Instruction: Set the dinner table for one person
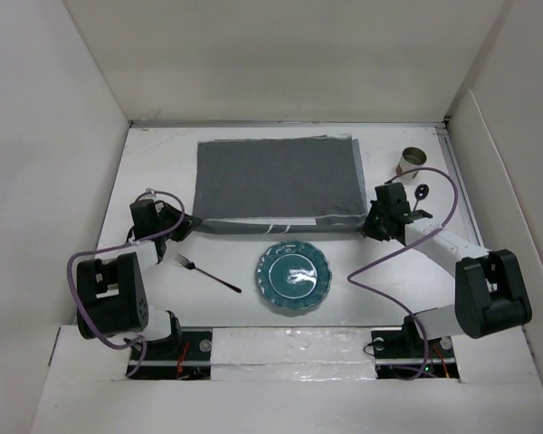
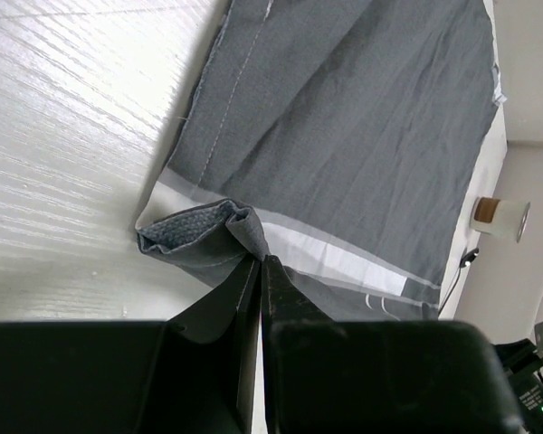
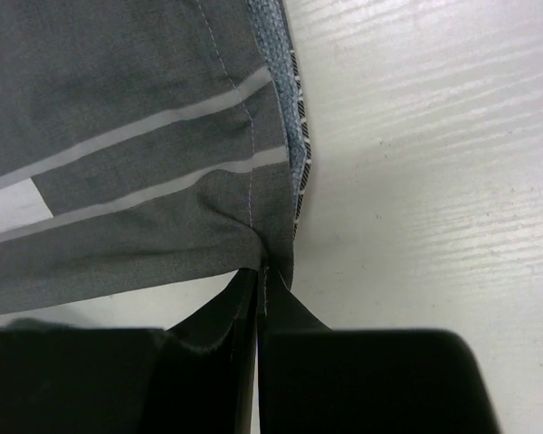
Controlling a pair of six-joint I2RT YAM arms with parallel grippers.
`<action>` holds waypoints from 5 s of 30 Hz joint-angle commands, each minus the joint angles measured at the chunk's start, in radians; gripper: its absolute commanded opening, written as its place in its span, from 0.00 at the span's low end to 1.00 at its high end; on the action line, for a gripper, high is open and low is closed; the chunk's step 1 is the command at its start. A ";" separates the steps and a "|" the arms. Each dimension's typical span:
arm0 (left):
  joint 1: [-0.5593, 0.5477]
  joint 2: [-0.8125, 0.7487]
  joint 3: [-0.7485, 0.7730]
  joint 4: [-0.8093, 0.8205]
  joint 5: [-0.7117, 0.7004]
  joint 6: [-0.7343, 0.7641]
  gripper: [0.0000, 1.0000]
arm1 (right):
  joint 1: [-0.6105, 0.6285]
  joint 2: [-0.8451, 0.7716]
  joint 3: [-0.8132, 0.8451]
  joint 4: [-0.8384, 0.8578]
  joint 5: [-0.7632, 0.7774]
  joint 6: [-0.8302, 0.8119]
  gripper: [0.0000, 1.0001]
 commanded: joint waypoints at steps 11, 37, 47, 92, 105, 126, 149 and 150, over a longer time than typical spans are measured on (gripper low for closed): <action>0.007 -0.179 0.059 -0.170 0.089 0.077 0.49 | 0.014 -0.165 0.038 -0.170 -0.073 -0.008 0.64; -0.444 -0.056 0.412 -0.353 -0.124 0.241 0.20 | 0.191 0.025 -0.338 0.526 -0.671 0.173 0.50; -0.444 -0.070 0.466 -0.454 -0.220 0.299 0.22 | 0.191 -0.024 -0.395 0.505 -0.723 0.169 0.00; -0.389 -0.179 0.530 -0.535 -0.243 0.393 0.28 | 0.105 0.588 0.532 0.375 -0.642 0.334 0.50; -0.389 -0.204 0.550 -0.526 -0.165 0.363 0.25 | -0.007 0.382 0.684 -0.086 -0.305 0.018 0.51; -0.439 -0.297 0.468 -0.627 -0.153 0.471 0.35 | -0.473 0.644 1.148 -0.388 0.180 0.057 0.50; -0.439 -0.207 0.509 -0.609 -0.154 0.463 0.34 | -0.473 0.799 1.254 -0.409 0.115 -0.012 0.06; -0.439 -0.205 0.507 -0.607 -0.154 0.463 0.34 | -0.473 0.803 1.259 -0.414 0.113 -0.014 0.09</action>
